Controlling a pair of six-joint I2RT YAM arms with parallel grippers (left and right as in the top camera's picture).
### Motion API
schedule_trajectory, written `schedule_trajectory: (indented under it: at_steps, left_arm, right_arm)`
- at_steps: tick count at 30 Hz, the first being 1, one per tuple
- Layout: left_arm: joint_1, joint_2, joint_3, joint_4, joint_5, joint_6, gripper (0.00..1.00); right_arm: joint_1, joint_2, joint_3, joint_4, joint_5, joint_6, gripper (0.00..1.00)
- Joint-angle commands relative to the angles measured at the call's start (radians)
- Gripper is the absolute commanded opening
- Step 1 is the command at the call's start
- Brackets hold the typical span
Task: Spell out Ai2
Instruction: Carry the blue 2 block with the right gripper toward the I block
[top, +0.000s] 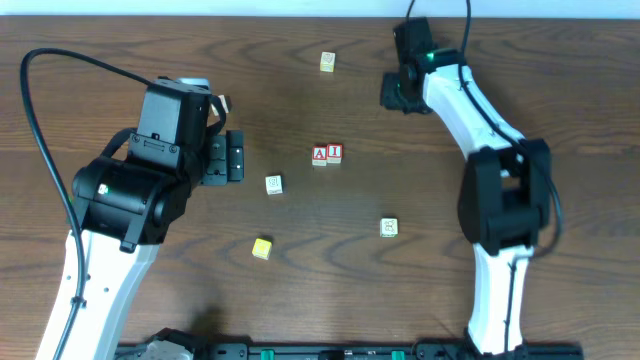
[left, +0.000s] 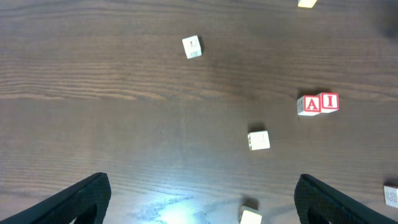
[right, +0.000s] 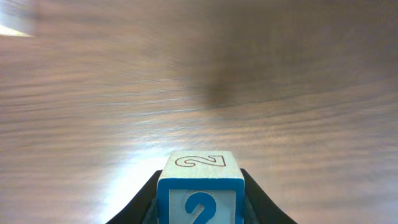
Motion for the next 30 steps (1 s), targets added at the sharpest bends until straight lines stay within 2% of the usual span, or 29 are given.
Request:
schedule_trajectory:
  at_steps: [1, 5, 7, 12, 16, 19, 24, 30]
  left_arm:
    - [0.001, 0.001, 0.005, -0.015, 0.004, -0.012, 0.95]
    - [0.001, 0.001, 0.003, -0.038, 0.004, -0.013, 0.95]
    - [0.001, 0.001, 0.003, -0.045, 0.004, -0.013, 0.95]
    - [0.001, 0.001, 0.003, -0.055, 0.004, -0.013, 0.96]
    - [0.001, 0.001, 0.003, -0.073, 0.004, -0.012, 0.95]
    - [0.001, 0.002, 0.003, -0.096, 0.004, -0.012, 0.95]
    - [0.001, 0.002, 0.003, -0.097, 0.004, -0.013, 0.96]
    - [0.001, 0.002, 0.003, -0.095, 0.004, -0.023, 0.95]
  right_arm:
    - [0.014, -0.193, 0.014, -0.029, 0.031, 0.005, 0.23]
    - [0.019, -0.344, 0.014, -0.175, 0.067, 0.035, 0.2]
    - [0.027, -0.369, 0.014, -0.245, 0.067, 0.052, 0.16]
    - [0.095, -0.405, -0.047, -0.302, 0.123, 0.09, 0.17]
    - [0.171, -0.443, -0.167, -0.238, 0.156, 0.101, 0.17]
    - [0.225, -0.514, -0.352, -0.122, 0.155, 0.105, 0.2]
    - [0.232, -0.589, -0.554, 0.076, 0.11, 0.099, 0.2]
    - [0.235, -0.56, -0.694, 0.235, 0.108, 0.146, 0.23]
